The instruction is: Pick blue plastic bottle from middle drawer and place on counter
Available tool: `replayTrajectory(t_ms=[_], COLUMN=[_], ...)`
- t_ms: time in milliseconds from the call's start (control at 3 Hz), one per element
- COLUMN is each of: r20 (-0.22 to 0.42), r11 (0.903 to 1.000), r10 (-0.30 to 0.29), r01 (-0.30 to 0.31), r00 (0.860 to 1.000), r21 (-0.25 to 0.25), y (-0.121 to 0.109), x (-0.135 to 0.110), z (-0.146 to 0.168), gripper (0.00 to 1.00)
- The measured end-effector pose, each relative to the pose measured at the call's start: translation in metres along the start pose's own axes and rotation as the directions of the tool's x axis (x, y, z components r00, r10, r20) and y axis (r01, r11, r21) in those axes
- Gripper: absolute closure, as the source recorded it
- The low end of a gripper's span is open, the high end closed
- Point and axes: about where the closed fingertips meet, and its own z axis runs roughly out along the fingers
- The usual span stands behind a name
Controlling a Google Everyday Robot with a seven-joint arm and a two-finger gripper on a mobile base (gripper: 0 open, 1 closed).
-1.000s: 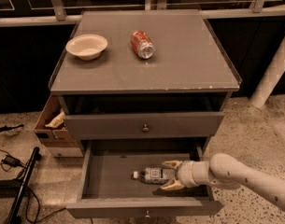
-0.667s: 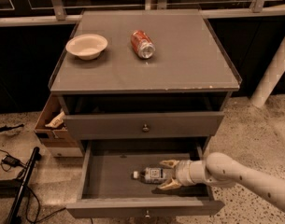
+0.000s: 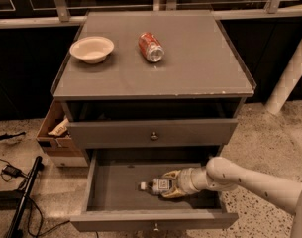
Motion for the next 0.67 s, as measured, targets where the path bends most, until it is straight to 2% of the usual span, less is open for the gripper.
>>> replayTrajectory(t_ms=[333,667], r20=[0.0,0.0], r11=[1.0,1.0], r10=[0.0,0.0], r01=[0.0,0.0], r00=[1.0,1.0], r21=[0.0,0.0], y=[0.0,0.0], x=[0.0,0.0], z=[0.0,0.0], gripper=[0.83,1.0])
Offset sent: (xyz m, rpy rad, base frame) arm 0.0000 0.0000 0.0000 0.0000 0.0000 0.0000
